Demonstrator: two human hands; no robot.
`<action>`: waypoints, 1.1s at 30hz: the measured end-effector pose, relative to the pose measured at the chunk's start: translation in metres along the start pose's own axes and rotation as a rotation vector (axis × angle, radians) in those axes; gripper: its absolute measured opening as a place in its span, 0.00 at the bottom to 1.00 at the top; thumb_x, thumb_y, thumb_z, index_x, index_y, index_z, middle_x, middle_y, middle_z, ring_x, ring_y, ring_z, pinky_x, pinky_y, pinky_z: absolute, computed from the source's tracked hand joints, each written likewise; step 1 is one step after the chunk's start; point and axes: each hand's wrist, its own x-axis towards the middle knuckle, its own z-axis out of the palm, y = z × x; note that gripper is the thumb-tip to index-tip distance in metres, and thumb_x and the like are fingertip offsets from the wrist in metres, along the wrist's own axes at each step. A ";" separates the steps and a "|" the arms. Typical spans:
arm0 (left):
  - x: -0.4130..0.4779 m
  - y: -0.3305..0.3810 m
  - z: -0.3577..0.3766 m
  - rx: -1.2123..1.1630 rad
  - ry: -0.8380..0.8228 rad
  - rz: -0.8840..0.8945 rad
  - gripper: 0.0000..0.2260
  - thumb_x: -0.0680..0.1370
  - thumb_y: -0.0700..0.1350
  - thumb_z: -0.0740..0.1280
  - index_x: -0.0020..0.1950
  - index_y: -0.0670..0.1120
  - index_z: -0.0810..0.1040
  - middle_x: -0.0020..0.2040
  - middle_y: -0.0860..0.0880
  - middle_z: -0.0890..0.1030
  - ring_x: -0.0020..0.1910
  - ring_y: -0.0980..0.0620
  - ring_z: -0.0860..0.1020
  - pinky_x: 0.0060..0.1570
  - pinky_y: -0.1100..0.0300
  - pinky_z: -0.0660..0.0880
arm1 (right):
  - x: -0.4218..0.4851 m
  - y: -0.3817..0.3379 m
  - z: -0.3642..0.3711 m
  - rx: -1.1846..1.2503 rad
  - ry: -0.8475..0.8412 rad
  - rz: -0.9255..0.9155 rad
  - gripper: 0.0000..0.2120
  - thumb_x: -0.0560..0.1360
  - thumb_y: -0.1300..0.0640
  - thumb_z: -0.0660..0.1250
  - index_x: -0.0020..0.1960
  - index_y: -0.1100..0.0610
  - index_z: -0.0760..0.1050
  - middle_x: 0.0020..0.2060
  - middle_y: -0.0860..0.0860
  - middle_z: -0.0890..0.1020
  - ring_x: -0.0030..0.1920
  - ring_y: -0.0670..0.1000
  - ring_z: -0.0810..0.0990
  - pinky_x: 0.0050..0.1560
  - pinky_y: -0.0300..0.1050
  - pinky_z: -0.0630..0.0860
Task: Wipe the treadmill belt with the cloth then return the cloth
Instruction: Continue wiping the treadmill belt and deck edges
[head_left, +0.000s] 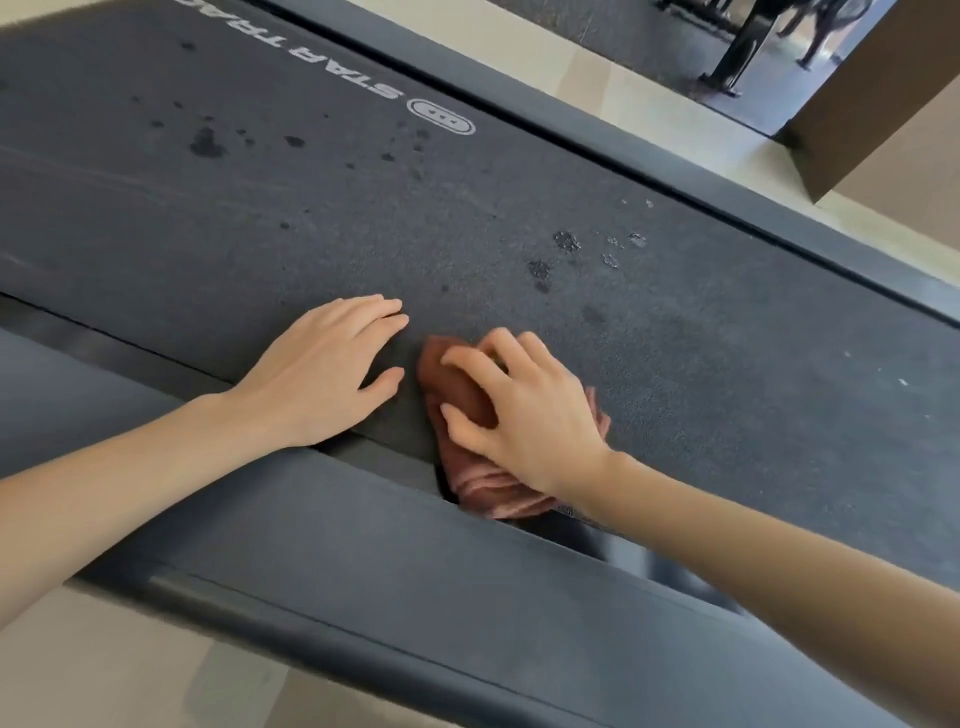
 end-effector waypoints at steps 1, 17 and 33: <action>-0.001 -0.001 0.000 -0.005 0.003 0.002 0.24 0.77 0.50 0.63 0.71 0.42 0.67 0.72 0.46 0.66 0.72 0.48 0.62 0.71 0.52 0.57 | -0.016 0.011 -0.006 0.014 -0.001 -0.074 0.18 0.72 0.43 0.61 0.55 0.53 0.79 0.44 0.53 0.78 0.41 0.55 0.74 0.38 0.46 0.72; -0.001 0.004 -0.004 0.013 -0.039 0.013 0.26 0.74 0.55 0.56 0.70 0.44 0.69 0.72 0.47 0.67 0.72 0.49 0.62 0.71 0.53 0.56 | -0.008 0.075 -0.007 0.065 -0.036 -0.107 0.20 0.74 0.42 0.60 0.58 0.51 0.78 0.46 0.52 0.78 0.44 0.54 0.76 0.47 0.46 0.73; 0.000 0.002 -0.003 0.000 -0.035 0.037 0.30 0.74 0.59 0.48 0.70 0.45 0.68 0.72 0.47 0.67 0.72 0.48 0.62 0.71 0.52 0.56 | 0.087 0.081 0.041 -0.105 0.045 0.322 0.19 0.74 0.41 0.61 0.60 0.49 0.75 0.52 0.52 0.77 0.53 0.56 0.75 0.45 0.47 0.70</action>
